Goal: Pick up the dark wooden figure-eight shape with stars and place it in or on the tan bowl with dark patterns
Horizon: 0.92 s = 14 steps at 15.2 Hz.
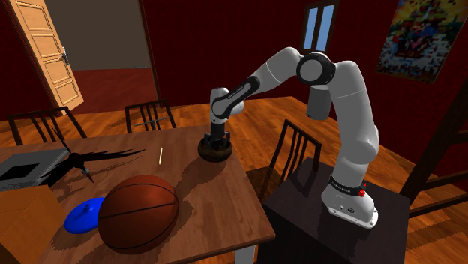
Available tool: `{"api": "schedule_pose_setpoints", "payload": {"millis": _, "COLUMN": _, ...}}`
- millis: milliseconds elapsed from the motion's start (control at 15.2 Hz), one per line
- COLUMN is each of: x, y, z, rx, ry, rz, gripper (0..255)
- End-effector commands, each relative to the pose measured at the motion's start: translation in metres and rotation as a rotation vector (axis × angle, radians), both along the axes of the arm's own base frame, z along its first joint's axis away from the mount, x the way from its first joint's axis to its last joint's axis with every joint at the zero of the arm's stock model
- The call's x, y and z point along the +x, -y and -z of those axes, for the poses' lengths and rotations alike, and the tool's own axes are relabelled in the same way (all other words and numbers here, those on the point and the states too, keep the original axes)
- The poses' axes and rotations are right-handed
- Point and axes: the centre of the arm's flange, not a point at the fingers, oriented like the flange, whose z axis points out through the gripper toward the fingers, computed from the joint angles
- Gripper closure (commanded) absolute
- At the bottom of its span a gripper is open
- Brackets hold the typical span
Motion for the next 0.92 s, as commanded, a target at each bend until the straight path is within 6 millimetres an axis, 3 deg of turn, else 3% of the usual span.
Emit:
{"api": "schedule_pose_setpoints", "payload": {"millis": 0, "x": -0.002, "y": -0.002, "z": 0.003, "rx": 0.001, "ry": -0.006, "rz": -0.003, "gripper": 255}}
{"api": "schedule_pose_setpoints", "payload": {"millis": 528, "x": -0.001, "y": -0.002, "z": 0.003, "rx": 0.001, "ry": -0.006, "rz": -0.003, "gripper": 255}}
{"api": "schedule_pose_setpoints", "payload": {"millis": 858, "x": -0.001, "y": -0.002, "z": -0.023, "rx": 0.001, "ry": -0.006, "rz": -0.003, "gripper": 255}}
